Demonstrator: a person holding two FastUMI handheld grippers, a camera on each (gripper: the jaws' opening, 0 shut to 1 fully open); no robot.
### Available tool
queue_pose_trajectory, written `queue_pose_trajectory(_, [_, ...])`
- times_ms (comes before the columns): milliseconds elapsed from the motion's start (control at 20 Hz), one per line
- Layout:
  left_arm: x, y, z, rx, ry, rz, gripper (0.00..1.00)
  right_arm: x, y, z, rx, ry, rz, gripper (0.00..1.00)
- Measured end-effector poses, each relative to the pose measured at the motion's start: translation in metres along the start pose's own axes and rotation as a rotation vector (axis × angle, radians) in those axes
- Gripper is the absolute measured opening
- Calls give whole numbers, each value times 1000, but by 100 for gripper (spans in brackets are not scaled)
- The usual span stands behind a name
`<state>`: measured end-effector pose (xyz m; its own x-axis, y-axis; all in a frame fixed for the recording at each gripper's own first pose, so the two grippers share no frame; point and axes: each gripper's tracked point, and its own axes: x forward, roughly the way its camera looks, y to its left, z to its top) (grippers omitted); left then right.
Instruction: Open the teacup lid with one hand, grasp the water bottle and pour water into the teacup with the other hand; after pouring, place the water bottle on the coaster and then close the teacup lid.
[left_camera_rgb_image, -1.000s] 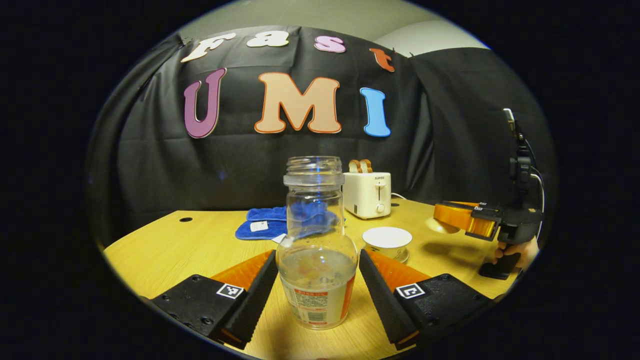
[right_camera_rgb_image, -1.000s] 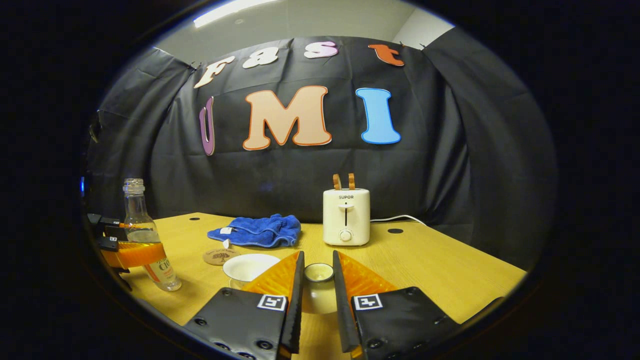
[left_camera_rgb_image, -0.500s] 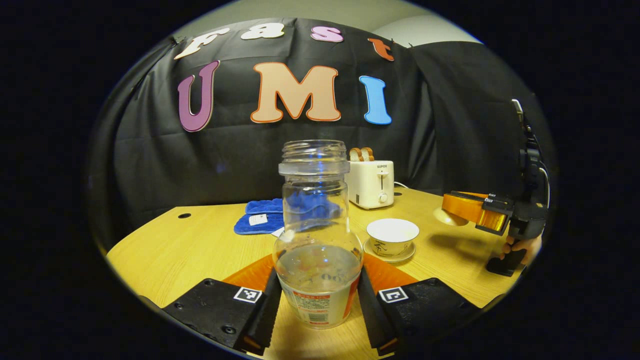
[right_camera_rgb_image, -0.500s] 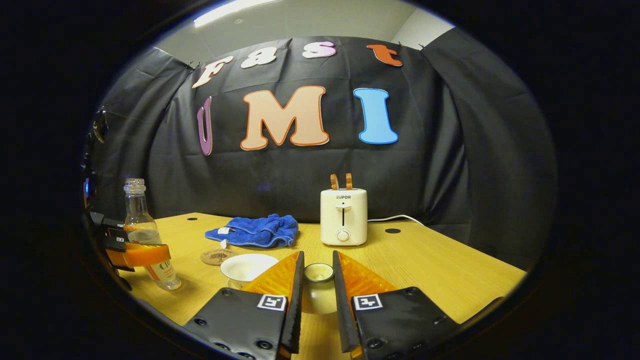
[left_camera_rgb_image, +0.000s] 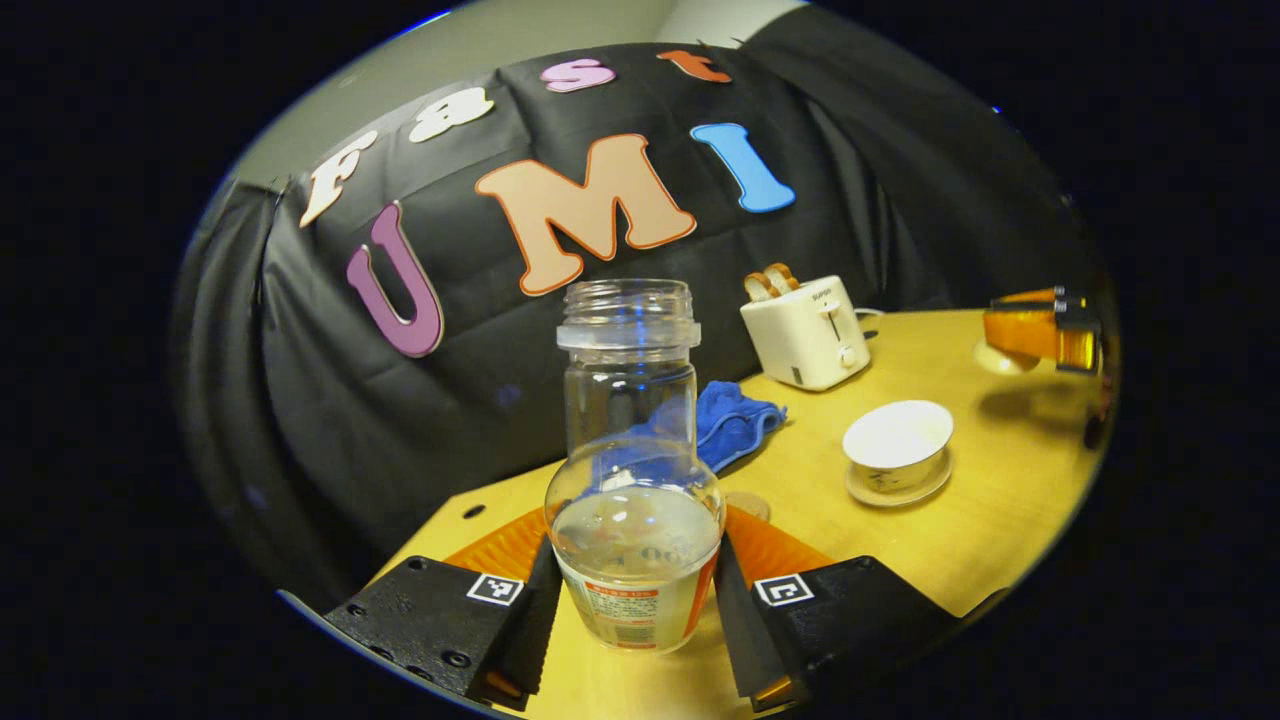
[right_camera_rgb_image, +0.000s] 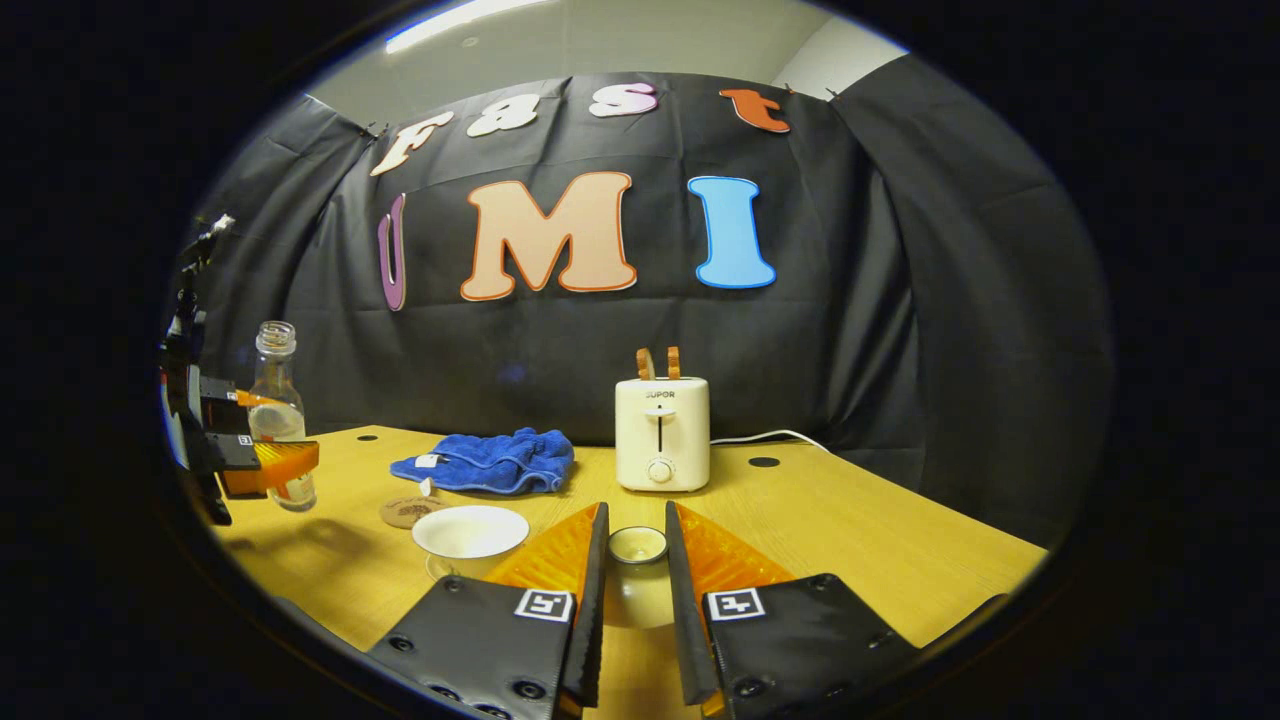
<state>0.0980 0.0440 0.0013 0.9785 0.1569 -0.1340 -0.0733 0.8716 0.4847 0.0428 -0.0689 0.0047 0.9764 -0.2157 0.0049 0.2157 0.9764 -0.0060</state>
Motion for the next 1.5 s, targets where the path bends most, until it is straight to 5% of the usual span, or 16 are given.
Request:
queue_pose_trajectory(150, [15, 1, -7, 196, 34, 35, 69, 1, -9, 1, -1, -1, -14, 34])
queue_pose_trajectory(750, [53, -9, -12, 658, 78, 41, 69, 2, -27, 1, 0, -1, -44, 34])
queue_pose_trajectory(1500, [61, -31, -3, 932, 73, 8, 69, 2, -27, 1, 0, 0, -43, 34])
